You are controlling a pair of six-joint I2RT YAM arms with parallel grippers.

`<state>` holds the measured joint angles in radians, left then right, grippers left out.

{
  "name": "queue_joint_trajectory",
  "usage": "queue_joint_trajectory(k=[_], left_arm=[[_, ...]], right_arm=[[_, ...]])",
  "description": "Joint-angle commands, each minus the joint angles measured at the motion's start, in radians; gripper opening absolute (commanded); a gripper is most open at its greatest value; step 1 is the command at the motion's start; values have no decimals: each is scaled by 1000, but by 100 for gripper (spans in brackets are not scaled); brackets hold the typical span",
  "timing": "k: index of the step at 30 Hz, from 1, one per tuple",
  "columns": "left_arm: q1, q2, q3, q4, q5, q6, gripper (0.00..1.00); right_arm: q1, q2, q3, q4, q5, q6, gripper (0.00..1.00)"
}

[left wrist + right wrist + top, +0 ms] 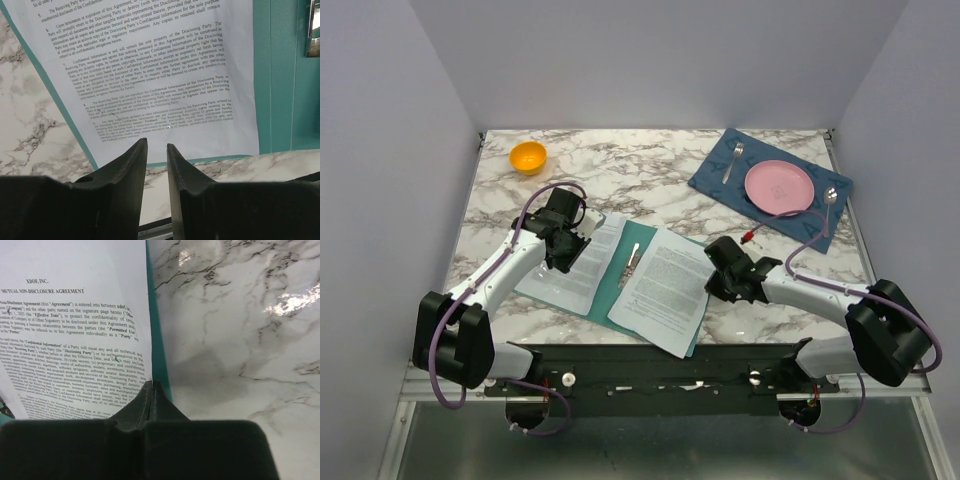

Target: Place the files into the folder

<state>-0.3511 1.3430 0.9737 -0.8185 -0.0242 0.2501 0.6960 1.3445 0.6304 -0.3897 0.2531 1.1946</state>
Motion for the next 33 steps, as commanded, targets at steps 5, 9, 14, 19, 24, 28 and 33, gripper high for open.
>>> queue_joint_trajectory(k=[5, 9, 14, 19, 24, 28, 33], left_arm=[[-5, -22, 2, -21, 17, 5, 38], [-5, -25, 0, -22, 13, 3, 38], [-5, -27, -3, -21, 12, 6, 38], [-5, -28, -1, -19, 12, 3, 38], [-5, -27, 6, -19, 18, -2, 38], [-5, -25, 14, -22, 20, 0, 38], [-5, -25, 14, -22, 18, 0, 37]], right_arm=[[-7, 34, 44, -8, 34, 3, 0], [-7, 58, 86, -5, 26, -16, 1], [-7, 58, 104, -5, 15, -20, 0], [-7, 47, 95, -6, 14, -23, 0], [-7, 35, 83, -12, 5, -18, 7], [-6, 24, 72, -17, 12, -21, 12], [-9, 25, 91, -52, 29, -29, 40]])
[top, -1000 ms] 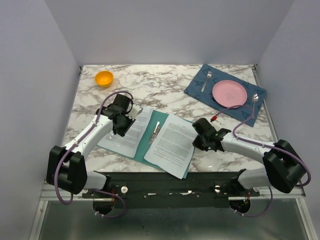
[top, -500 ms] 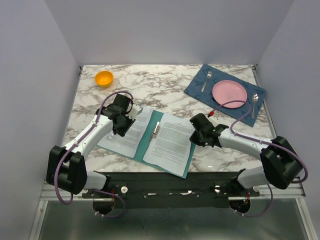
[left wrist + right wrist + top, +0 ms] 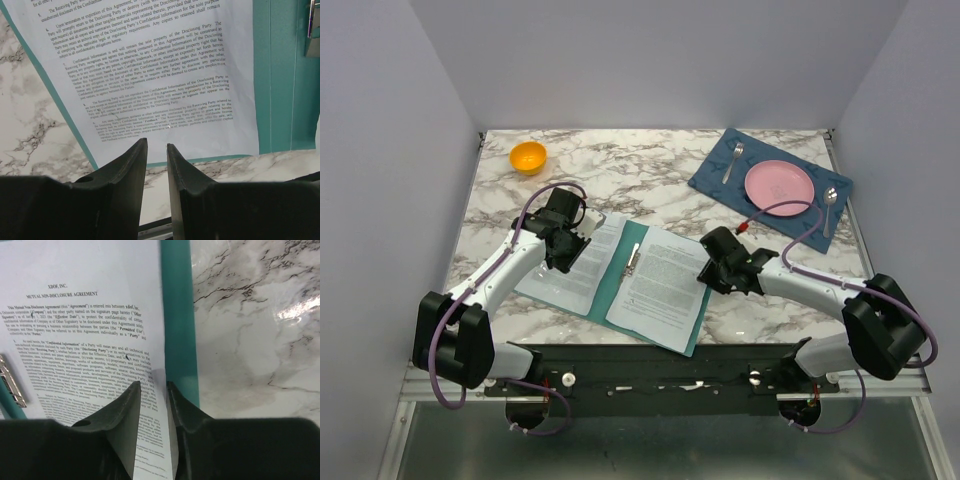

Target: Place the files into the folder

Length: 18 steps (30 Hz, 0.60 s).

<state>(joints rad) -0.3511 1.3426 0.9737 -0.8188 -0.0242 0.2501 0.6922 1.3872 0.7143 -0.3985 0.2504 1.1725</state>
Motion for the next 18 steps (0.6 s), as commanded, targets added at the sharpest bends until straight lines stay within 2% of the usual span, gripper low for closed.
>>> queue_joint_trajectory(k=[1, 12, 18], left_arm=[[-5, -26, 14, -22, 17, 0, 38], [-8, -46, 57, -25, 23, -26, 38], [-38, -79, 69, 7, 179, 11, 38]], right_arm=[[-3, -17, 14, -48, 32, -11, 42], [-3, -40, 96, -146, 20, -103, 60], [-5, -89, 27, -180, 10, -90, 68]])
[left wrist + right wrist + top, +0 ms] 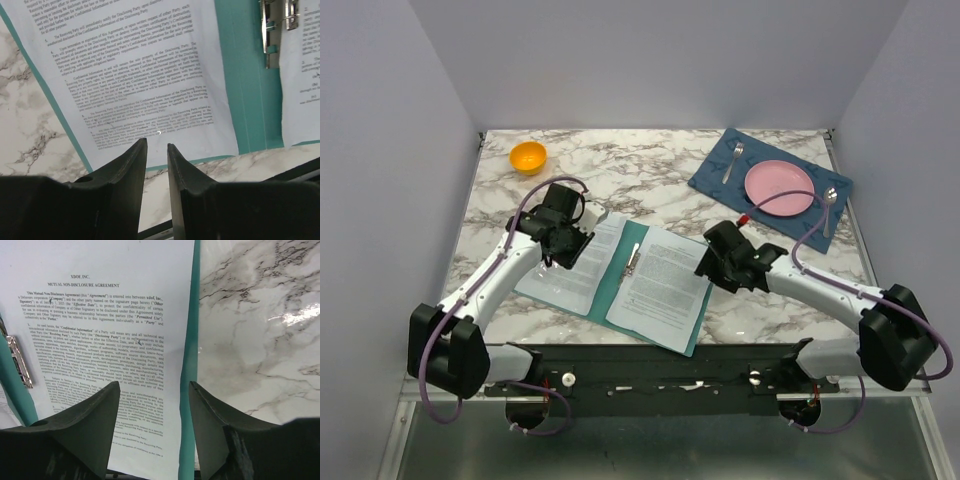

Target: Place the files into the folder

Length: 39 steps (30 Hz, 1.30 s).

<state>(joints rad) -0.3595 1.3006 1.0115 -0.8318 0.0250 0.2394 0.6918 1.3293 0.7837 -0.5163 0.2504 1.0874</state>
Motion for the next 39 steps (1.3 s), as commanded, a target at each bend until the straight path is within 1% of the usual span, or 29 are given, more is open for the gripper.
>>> queue_joint_trajectory(k=[1, 3, 4, 7, 10, 13, 15, 19, 22, 27, 30, 35, 39], left_arm=[[-41, -35, 26, 39, 148, 32, 39], [-73, -26, 10, 69, 164, 44, 39], [-106, -23, 0, 112, 156, 52, 38], [-148, -4, -40, 199, 139, 75, 39], [-156, 25, -60, 285, 138, 78, 37], [-159, 61, -85, 361, 105, 93, 36], [-159, 100, -94, 390, 92, 109, 36], [-162, 157, -111, 451, 108, 123, 36], [-165, 207, -113, 485, 104, 138, 34], [-165, 291, -111, 505, 87, 159, 34], [-167, 331, -96, 504, 101, 158, 34], [-199, 362, -94, 481, 138, 155, 34], [-225, 381, -93, 471, 159, 141, 34]], right_arm=[[-5, -27, -52, -57, 4, 0, 68], [-9, -13, -63, -44, 0, 8, 68], [-20, 7, -63, -38, -8, 8, 69], [-63, 53, -26, -24, -16, -20, 69], [-127, 82, 2, -4, -29, -70, 69], [-187, 125, 32, 24, -59, -112, 69], [-210, 160, 43, 44, -82, -121, 69], [-239, 215, 55, 90, -141, -119, 69], [-248, 264, 71, 107, -174, -116, 69], [-259, 318, 97, 133, -207, -115, 68], [-271, 353, 114, 133, -230, -113, 68], [-302, 406, 120, 144, -244, -121, 68], [-328, 444, 149, 145, -284, -133, 67]])
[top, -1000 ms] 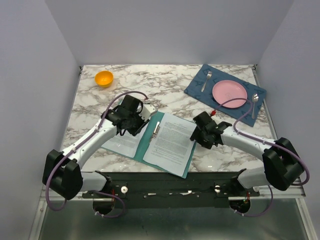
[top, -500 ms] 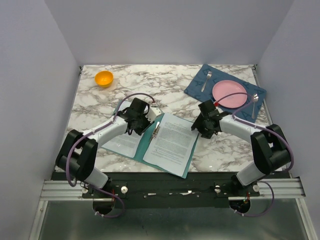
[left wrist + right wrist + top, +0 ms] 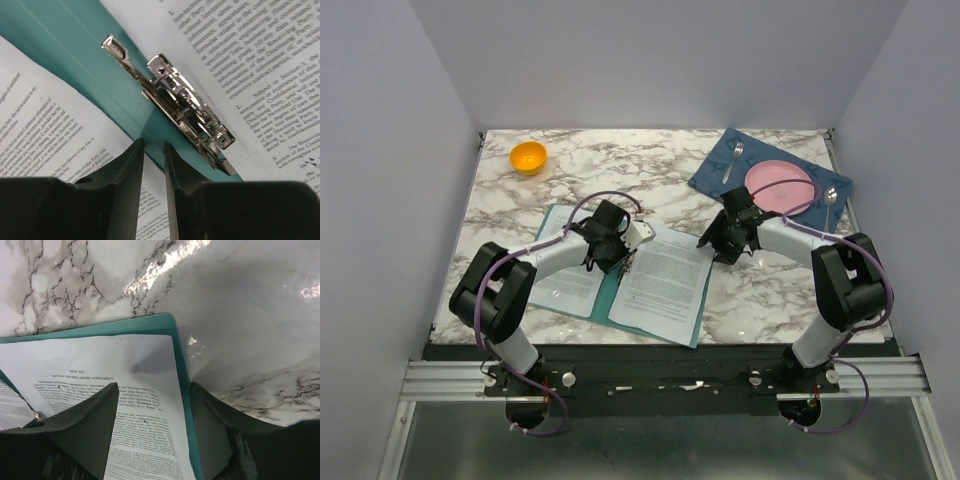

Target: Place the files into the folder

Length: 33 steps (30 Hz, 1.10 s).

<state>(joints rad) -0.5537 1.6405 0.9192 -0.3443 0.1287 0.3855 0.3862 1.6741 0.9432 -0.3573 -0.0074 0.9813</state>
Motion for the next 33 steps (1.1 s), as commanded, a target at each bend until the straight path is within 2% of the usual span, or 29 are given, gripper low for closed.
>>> queue_joint_trajectory(k=[1, 7, 11, 13, 20, 23, 25, 28, 29, 33], left_arm=[[-35, 45, 3, -19, 60, -13, 34], [-52, 85, 50, -50, 58, -25, 34], [-45, 64, 64, -71, 8, -8, 33], [-31, 22, 79, -102, -3, -10, 33], [40, -139, 291, -288, 29, -53, 36], [99, -203, 325, -343, 35, -57, 38], [165, -238, 301, -323, 26, -54, 38], [234, -231, 212, -282, -36, -34, 38], [247, -217, 172, -274, -53, -31, 38], [291, -118, 93, -213, -185, -31, 37]], right_arm=[[-32, 105, -3, -14, -31, -30, 67], [-50, 112, 35, -25, -37, -56, 66], [-52, 66, 34, -34, -26, -73, 66], [-52, 38, 32, -37, -17, -78, 66], [-52, -54, 95, -100, -3, -136, 67], [-52, -83, 126, -123, -5, -164, 67], [-52, -105, 137, -118, -20, -191, 67], [-52, -102, 135, -10, -146, -246, 67], [-50, -91, 141, 68, -240, -259, 67], [-49, 18, 170, 254, -468, -279, 67]])
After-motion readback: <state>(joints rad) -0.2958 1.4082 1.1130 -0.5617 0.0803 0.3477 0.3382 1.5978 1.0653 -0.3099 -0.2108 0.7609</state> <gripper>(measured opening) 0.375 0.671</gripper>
